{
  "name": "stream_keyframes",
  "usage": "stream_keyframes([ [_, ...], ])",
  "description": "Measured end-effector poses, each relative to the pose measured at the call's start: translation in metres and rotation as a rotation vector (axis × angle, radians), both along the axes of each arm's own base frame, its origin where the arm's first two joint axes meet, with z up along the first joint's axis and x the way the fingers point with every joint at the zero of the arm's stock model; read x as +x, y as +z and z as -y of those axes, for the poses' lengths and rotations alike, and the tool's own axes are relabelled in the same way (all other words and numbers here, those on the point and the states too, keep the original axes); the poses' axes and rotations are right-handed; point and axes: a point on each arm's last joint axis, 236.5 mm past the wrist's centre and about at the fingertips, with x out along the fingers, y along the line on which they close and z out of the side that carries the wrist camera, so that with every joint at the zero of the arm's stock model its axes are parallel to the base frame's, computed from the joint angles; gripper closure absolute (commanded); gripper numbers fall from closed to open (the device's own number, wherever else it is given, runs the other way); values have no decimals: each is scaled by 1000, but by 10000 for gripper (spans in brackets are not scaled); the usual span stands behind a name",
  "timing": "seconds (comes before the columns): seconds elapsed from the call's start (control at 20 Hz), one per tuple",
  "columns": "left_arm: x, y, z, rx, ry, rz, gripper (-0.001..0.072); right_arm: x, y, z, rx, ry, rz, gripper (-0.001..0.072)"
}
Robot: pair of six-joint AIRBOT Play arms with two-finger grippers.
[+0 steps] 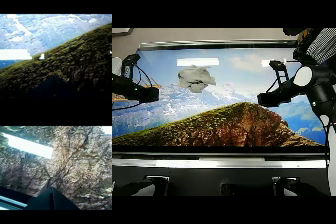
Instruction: Fold the clothes and pants, and hang the long-sleeved shirts on hangers.
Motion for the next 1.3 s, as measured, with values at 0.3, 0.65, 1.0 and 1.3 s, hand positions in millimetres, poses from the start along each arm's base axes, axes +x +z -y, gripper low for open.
stream_keyframes([
  [0.3, 0, 0, 0, 0, 0, 0, 688, 0, 0, 0, 0, 0, 0, 674],
  [0.65, 0, 0, 0, 0, 0, 0, 688, 0, 0, 0, 0, 0, 0, 674],
  [1.0, 0, 0, 0, 0, 0, -1, 606, 3, 1, -1, 3, -3, 13, 674],
  [1.3, 17, -8, 3, -28, 49, 19, -13, 11, 4, -2, 11, -10, 46, 672],
])
